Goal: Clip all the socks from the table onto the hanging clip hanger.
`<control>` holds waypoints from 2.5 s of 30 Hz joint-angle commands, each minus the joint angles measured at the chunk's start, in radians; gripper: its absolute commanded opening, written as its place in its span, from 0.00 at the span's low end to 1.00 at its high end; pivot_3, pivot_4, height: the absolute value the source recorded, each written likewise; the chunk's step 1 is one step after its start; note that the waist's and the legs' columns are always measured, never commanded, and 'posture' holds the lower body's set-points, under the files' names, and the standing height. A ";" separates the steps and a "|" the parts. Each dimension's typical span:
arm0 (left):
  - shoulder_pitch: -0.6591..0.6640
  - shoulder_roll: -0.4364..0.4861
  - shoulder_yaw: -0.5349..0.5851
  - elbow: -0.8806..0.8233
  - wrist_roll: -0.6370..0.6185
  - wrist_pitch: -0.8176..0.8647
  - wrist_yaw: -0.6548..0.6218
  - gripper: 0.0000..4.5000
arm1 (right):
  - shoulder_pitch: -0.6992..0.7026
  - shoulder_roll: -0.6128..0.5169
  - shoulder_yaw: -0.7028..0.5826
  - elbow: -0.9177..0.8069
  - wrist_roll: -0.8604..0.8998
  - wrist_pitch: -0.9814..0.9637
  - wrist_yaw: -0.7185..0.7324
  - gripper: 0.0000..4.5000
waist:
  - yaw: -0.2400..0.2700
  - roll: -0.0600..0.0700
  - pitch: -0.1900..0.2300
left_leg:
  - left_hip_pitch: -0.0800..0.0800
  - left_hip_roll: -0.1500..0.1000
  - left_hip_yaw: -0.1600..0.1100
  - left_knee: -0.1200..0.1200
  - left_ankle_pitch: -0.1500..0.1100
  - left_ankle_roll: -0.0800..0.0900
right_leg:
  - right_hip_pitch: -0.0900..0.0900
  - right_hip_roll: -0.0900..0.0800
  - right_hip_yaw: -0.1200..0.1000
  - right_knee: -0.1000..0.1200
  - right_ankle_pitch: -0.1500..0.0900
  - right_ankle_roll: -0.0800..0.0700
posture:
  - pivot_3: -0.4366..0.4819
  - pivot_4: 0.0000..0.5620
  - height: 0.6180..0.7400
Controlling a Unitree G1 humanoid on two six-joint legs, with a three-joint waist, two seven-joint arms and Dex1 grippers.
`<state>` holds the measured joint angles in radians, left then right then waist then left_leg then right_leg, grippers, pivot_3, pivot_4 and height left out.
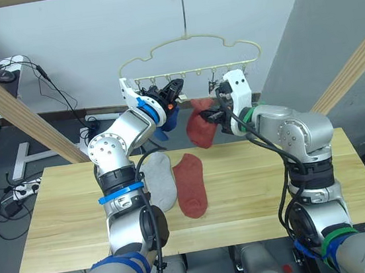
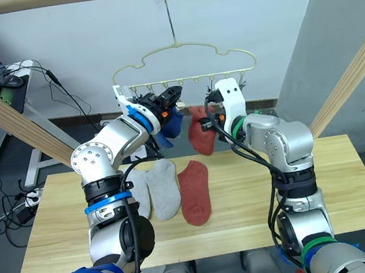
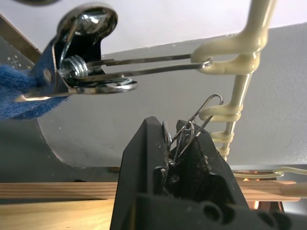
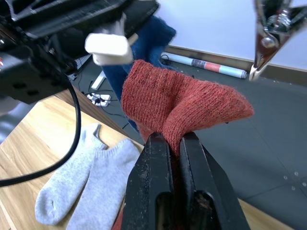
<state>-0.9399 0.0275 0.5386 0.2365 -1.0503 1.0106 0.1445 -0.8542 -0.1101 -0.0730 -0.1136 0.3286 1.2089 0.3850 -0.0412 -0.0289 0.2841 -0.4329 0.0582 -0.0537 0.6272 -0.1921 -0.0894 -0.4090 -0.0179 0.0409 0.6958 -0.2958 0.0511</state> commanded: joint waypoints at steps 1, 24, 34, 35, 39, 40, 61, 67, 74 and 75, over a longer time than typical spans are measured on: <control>-0.023 0.010 -0.016 -0.015 -0.007 -0.023 0.000 0.07 | -0.031 -0.004 0.014 -0.011 0.024 -0.029 0.004 0.01 | 0.000 0.000 0.000 | 0.000 0.000 0.000 0.000 0.000 0.000 | 0.000 0.000 0.000 0.000 0.000 0.000 | 0.43 0.47 1.00; -0.008 0.008 -0.045 -0.007 -0.006 -0.067 -0.001 0.07 | -0.008 -0.023 0.037 -0.031 0.047 0.001 -0.017 0.01 | 0.001 0.000 0.000 | -0.001 0.000 0.000 -0.002 0.000 0.000 | -0.001 0.000 0.000 -0.003 0.000 0.000 | 0.43 0.46 1.00; -0.006 0.009 -0.045 -0.002 -0.003 -0.073 -0.003 0.07 | -0.062 -0.024 0.041 0.002 0.060 -0.015 -0.013 0.01 | 0.000 0.000 0.000 | -0.001 0.000 0.000 -0.004 0.000 0.000 | -0.001 0.000 0.000 -0.005 0.000 0.000 | 0.43 0.46 1.00; -0.004 0.008 -0.046 -0.004 -0.003 -0.073 -0.002 0.07 | -0.065 -0.024 0.042 0.003 0.063 -0.015 -0.013 0.01 | 0.000 0.000 0.000 | -0.001 0.000 0.000 -0.004 0.000 0.000 | -0.001 0.000 0.000 -0.005 0.000 0.000 | 0.43 0.46 1.00; -0.002 0.008 -0.046 -0.004 -0.002 -0.075 -0.004 0.07 | -0.080 -0.020 0.050 0.014 0.071 -0.020 -0.010 0.01 | 0.001 0.000 0.000 | -0.001 0.000 0.000 -0.004 0.000 0.000 | -0.001 0.000 0.000 -0.006 0.000 0.000 | 0.43 0.46 1.00; -0.001 0.009 -0.046 -0.002 -0.001 -0.076 -0.005 0.07 | -0.084 -0.017 0.053 0.018 0.072 -0.021 -0.008 0.01 | 0.001 0.000 0.000 | -0.001 0.000 0.000 -0.004 0.000 0.000 | -0.001 0.000 0.000 -0.006 0.000 0.000 | 0.43 0.46 1.00; 0.006 0.005 -0.055 -0.013 -0.007 -0.083 0.009 0.07 | -0.176 0.009 0.065 0.137 0.054 -0.098 -0.014 0.01 | 0.000 0.000 0.000 | -0.001 0.000 0.001 -0.005 0.000 0.000 | -0.001 0.000 0.000 -0.007 0.000 0.000 | 0.44 0.47 1.00; 0.005 0.008 -0.056 -0.011 -0.006 -0.084 0.008 0.07 | -0.190 0.000 0.057 0.153 0.053 -0.115 -0.020 0.01 | 0.001 0.000 0.000 | -0.001 0.000 0.001 -0.006 0.000 0.000 | -0.001 0.000 0.000 -0.008 0.000 0.000 | 0.44 0.47 1.00; 0.006 0.010 -0.058 -0.007 -0.004 -0.084 0.003 0.07 | -0.195 -0.005 0.045 0.146 0.063 -0.117 -0.022 0.01 | 0.000 0.000 0.000 | -0.001 0.000 0.001 -0.006 0.000 0.000 | -0.001 0.000 0.000 -0.008 0.000 0.000 | 0.44 0.47 1.00; 0.006 0.010 -0.058 -0.007 -0.004 -0.084 0.003 0.07 | -0.195 -0.005 0.044 0.146 0.064 -0.117 -0.021 0.01 | 0.000 0.000 0.000 | -0.001 0.000 0.001 -0.006 0.000 0.000 | -0.001 0.000 0.000 -0.008 0.000 0.000 | 0.44 0.47 1.00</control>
<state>-0.9398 0.0360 0.4949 0.2439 -1.0496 0.9255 0.1446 -1.0018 -0.1107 0.0005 0.0703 0.3756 1.1261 0.3658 -0.0407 -0.0287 0.2846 -0.4343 0.0586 -0.0530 0.6208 -0.1922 -0.0895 -0.4098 -0.0180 0.0407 0.6877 -0.2958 0.0511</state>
